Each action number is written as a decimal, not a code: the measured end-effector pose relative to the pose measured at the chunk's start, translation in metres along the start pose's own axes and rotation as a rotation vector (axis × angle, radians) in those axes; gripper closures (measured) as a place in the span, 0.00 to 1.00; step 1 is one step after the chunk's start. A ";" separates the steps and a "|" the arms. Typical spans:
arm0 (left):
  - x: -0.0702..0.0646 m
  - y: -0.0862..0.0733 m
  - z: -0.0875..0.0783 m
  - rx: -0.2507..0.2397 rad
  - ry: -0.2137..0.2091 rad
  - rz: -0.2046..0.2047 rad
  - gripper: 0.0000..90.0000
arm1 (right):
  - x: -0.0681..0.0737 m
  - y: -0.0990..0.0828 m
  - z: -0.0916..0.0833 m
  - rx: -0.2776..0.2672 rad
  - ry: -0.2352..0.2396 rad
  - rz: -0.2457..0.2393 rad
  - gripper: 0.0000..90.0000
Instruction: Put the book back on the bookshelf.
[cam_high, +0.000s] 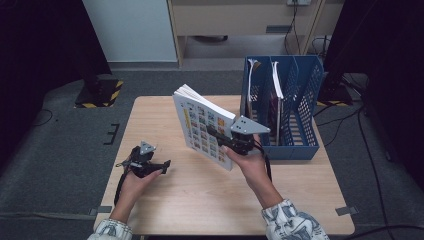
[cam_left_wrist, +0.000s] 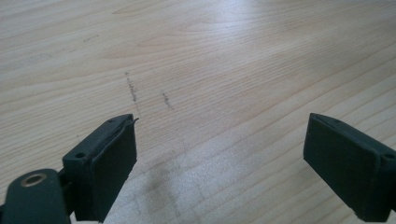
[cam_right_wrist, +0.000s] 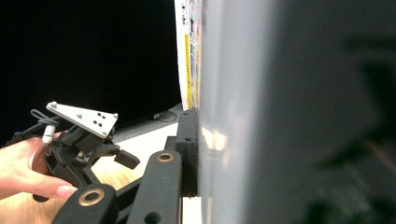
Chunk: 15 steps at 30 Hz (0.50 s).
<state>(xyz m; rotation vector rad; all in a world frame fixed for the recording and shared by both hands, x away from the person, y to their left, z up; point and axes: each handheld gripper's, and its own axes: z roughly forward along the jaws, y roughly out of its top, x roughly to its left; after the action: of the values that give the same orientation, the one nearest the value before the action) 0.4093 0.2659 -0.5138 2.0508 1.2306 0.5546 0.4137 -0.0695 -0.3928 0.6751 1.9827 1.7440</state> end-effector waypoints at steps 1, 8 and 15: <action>0.000 0.000 0.000 0.003 0.001 0.003 0.10 | 0.000 0.000 0.000 0.001 0.000 0.002 0.82; -0.002 -0.003 0.007 0.046 -0.001 0.016 0.10 | -0.001 0.001 -0.003 -0.001 -0.005 0.003 0.82; -0.002 -0.006 0.012 0.073 -0.001 0.017 0.09 | -0.003 0.003 -0.006 -0.010 -0.007 0.005 0.82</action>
<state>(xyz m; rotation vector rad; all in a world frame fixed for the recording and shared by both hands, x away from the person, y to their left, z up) 0.4125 0.2621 -0.5266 2.1235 1.2505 0.5242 0.4125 -0.0758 -0.3893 0.6829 1.9682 1.7507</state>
